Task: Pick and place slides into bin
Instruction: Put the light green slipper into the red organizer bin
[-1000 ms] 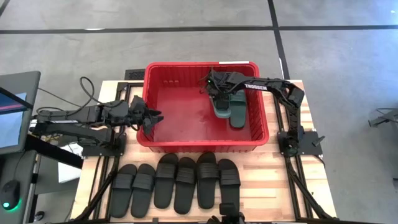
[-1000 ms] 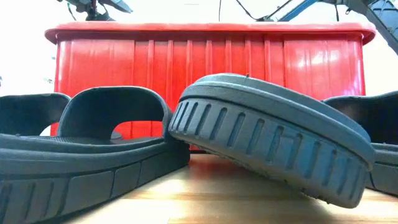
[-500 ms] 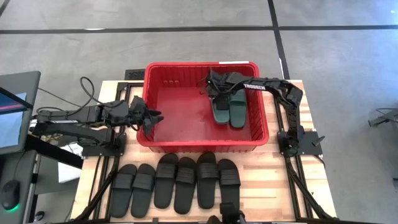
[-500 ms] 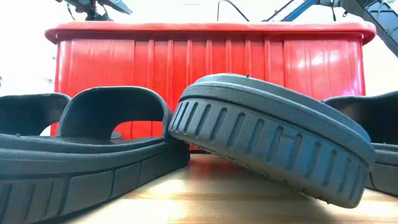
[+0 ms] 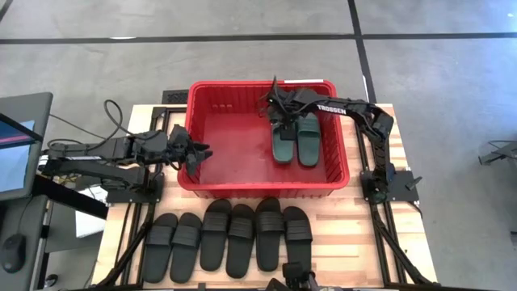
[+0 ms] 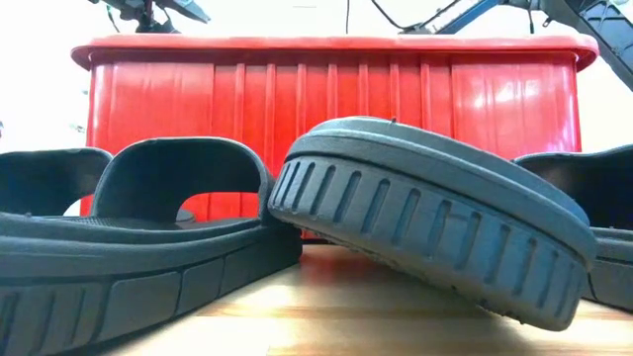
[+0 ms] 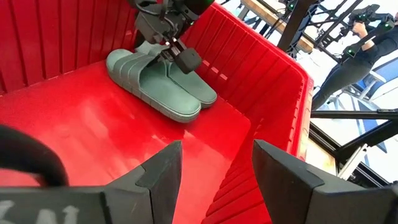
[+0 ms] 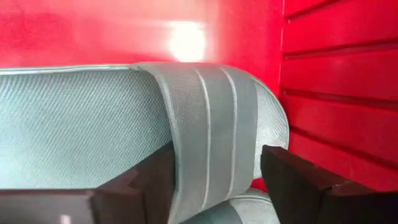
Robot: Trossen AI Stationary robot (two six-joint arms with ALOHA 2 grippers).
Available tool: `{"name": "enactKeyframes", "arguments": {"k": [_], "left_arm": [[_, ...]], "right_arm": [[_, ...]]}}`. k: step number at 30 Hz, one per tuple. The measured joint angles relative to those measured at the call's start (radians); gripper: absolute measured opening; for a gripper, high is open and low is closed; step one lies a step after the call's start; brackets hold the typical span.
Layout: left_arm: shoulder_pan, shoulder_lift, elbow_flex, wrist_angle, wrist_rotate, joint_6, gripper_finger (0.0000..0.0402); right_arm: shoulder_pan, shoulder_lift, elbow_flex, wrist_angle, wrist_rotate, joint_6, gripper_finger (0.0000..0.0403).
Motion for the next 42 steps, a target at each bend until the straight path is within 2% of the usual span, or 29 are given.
{"name": "enactKeyframes", "arguments": {"k": [4, 15, 28, 42], "left_arm": [[0.000, 0.000, 0.000, 0.000, 0.000, 0.000, 0.0183], [0.000, 0.000, 0.000, 0.001, 0.002, 0.000, 0.0183], [0.000, 0.000, 0.000, -0.005, 0.006, 0.000, 0.0183], [0.000, 0.000, 0.000, -0.006, 0.008, 0.000, 0.0183]], "right_arm": [[-0.012, -0.001, 0.019, -0.039, 0.000, -0.008, 0.0234], [-0.024, -0.001, 0.019, -0.064, 0.001, -0.001, 0.0225], [-0.030, -0.001, 0.018, -0.082, -0.078, 0.035, 0.0251], [-0.029, -0.001, 0.018, -0.122, -0.062, 0.053, 0.0251]]}}
